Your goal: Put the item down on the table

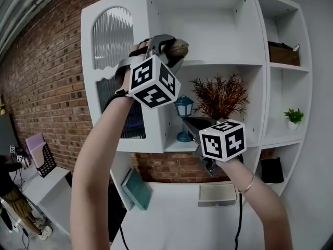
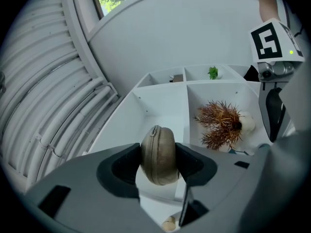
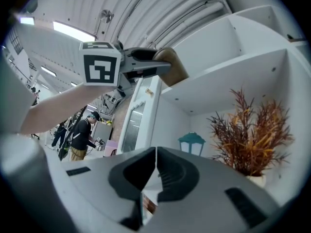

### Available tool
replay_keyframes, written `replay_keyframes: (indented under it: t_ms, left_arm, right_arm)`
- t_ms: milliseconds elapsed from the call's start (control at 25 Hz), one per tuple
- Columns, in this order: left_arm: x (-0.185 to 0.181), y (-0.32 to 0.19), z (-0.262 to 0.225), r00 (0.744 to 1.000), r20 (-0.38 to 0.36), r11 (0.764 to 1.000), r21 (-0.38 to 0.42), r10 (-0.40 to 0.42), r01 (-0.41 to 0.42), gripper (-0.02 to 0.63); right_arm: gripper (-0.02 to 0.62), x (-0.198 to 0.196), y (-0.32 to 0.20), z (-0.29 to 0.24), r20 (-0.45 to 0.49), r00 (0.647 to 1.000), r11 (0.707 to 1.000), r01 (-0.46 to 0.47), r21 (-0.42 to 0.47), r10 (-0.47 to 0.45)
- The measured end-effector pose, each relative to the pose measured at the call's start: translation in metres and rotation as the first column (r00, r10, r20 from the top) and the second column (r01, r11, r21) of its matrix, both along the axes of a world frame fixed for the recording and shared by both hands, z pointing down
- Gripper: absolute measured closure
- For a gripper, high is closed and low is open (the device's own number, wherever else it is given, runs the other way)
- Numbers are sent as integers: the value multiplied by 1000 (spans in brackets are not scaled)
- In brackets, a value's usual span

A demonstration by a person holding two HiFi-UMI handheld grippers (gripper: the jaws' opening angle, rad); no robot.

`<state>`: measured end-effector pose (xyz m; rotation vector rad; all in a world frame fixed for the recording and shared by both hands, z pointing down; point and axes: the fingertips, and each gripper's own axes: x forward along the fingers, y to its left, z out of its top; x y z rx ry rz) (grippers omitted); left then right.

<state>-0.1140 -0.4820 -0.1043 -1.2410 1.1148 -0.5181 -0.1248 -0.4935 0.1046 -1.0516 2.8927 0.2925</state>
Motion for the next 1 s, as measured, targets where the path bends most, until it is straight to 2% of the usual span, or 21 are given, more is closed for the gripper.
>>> replay_keyframes:
  t_ms: [280, 560, 760, 1000]
  left_arm:
    - [-1, -25, 3, 997, 54, 997, -48, -54, 57, 379]
    - [-4, -42, 5, 992, 68, 991, -72, -104, 109, 377]
    - [-10, -52, 7, 991, 51, 986, -111, -122, 127, 380]
    - [-11, -54, 5, 995, 1, 986, -133, -104, 103, 373]
  right_arm:
    - [595, -4, -6, 3, -11, 1000, 1000, -17, 3, 17]
    - [595, 0, -13, 8, 2, 1000, 999, -28, -22, 28]
    - [595, 3, -15, 11, 5, 999, 999, -38, -29, 39]
    - [595, 12, -19, 13, 8, 998, 997, -65, -38, 66]
